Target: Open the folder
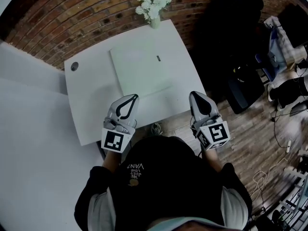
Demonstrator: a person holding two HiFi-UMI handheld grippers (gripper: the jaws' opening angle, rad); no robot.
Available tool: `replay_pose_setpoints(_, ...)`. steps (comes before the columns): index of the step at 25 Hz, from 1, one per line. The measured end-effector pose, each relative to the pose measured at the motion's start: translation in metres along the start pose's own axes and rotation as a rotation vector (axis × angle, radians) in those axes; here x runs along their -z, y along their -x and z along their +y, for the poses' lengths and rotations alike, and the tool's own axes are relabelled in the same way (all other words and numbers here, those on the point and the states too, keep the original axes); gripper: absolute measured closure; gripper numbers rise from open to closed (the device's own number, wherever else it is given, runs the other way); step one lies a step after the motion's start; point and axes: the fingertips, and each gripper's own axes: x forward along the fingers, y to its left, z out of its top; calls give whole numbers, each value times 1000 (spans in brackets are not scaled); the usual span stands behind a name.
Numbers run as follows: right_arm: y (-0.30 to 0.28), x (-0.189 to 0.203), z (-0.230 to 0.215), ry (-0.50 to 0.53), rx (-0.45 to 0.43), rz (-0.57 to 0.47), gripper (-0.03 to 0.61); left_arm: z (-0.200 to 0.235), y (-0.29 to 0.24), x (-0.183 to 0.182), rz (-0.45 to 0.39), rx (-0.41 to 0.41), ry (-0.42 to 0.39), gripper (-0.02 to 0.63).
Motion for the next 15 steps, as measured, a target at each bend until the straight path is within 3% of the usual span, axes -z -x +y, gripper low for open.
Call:
replay_pose_setpoints(8, -26, 6, -6, 7, -24, 30, 580, 13, -5, 12, 20, -17, -14, 614)
replay_pose_setpoints(15, -57, 7, -18, 31, -100, 42, 580, 26, -8, 20, 52, -108, 2, 614)
